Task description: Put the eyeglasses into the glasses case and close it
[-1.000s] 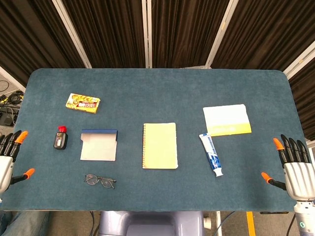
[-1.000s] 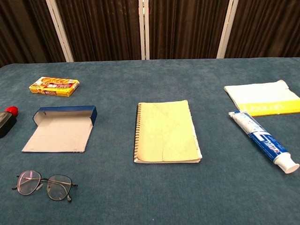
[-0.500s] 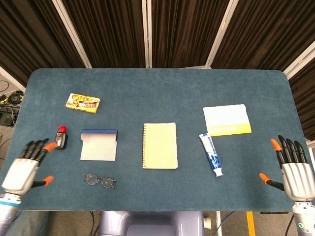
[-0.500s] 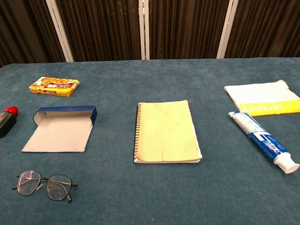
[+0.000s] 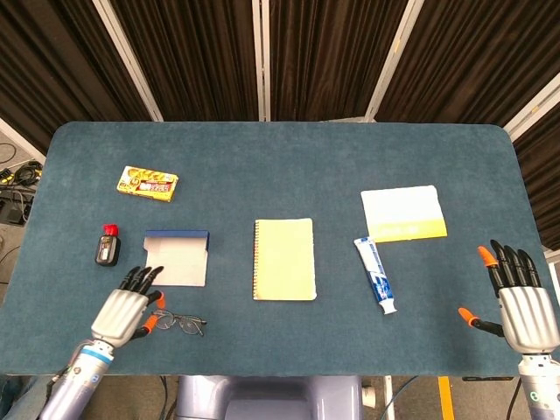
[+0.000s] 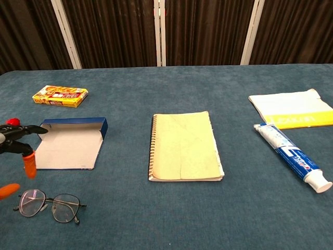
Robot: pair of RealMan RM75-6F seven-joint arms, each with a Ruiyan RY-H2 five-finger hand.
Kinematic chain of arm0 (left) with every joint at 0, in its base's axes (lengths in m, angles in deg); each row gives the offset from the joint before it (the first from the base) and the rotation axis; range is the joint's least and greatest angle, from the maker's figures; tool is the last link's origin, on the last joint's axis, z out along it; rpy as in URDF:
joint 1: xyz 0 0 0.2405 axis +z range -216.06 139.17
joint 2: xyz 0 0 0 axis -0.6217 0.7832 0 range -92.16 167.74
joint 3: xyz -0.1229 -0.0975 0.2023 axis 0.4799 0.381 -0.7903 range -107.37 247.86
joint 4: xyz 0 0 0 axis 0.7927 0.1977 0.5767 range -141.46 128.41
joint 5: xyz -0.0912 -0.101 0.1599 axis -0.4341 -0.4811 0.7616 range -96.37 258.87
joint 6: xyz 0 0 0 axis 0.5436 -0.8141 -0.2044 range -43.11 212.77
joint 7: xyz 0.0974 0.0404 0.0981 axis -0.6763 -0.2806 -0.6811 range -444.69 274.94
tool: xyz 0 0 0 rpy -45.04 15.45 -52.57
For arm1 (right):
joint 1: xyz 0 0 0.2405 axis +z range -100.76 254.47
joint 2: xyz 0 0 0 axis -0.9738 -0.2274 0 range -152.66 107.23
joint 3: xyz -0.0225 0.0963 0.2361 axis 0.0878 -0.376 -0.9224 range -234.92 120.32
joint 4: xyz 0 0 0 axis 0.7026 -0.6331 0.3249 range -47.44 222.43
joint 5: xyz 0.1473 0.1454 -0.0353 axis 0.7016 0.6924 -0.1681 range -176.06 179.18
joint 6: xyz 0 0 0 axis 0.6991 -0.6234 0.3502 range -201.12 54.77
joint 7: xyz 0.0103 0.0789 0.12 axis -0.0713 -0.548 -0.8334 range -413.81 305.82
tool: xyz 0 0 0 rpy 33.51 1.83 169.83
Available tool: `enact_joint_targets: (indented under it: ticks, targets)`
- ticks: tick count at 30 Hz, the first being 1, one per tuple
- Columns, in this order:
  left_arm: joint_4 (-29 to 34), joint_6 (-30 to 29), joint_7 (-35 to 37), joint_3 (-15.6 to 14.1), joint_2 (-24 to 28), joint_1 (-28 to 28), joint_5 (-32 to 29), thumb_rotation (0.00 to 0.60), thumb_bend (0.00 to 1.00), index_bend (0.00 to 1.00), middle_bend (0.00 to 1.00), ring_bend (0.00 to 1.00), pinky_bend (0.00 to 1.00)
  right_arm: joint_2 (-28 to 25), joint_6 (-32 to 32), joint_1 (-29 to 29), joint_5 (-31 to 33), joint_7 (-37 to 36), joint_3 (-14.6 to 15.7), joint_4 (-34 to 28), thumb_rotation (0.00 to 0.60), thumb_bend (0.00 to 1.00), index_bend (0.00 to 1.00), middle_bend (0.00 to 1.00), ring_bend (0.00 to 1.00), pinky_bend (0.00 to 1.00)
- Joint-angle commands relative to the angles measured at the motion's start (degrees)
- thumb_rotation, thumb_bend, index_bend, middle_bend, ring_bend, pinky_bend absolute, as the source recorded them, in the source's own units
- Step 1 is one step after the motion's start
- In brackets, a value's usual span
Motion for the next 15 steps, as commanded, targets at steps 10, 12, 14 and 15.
enact_joint_targets:
  ticks: [10,12,14,15]
  targets:
    - [-3.47,1.35,-2.44,0.18,-5.41,-1.34,-3.76,0.600,0.45,0.47,0.00,0.00,0.00,-0.23,-0.35,0.08,0.17,-0.64,0.11,-0.03,0.600,0.00,0.00,0.00,0.00,0.00]
    - [-3.67,1.49,-2.18,0.26,-5.83,-1.47,-4.40,0.600,0.45,0.47,0.00,0.00,0.00,-0.19,-0.48,0.12,0.18,-0.56,0.17,0.01,0.600,0.00,0.00,0.00,0.00,0.00]
    - [-3.72,1.70,-2.07,0.19,-6.04,-1.64,-4.71,0.600,0.45,0.47,0.00,0.00,0.00,-0.15,-0.55,0.13,0.20,-0.39,0.21,0.02,0.600,0.00,0.00,0.00,0.00,0.00]
    - [-3.78,1.78,-2.12,0.13,-6.15,-1.74,-4.81,0.600,0.45,0.47,0.00,0.00,0.00,-0.13,-0.62,0.16,0.24,-0.32,0.22,0.02,0.600,0.00,0.00,0.00,0.00,0.00]
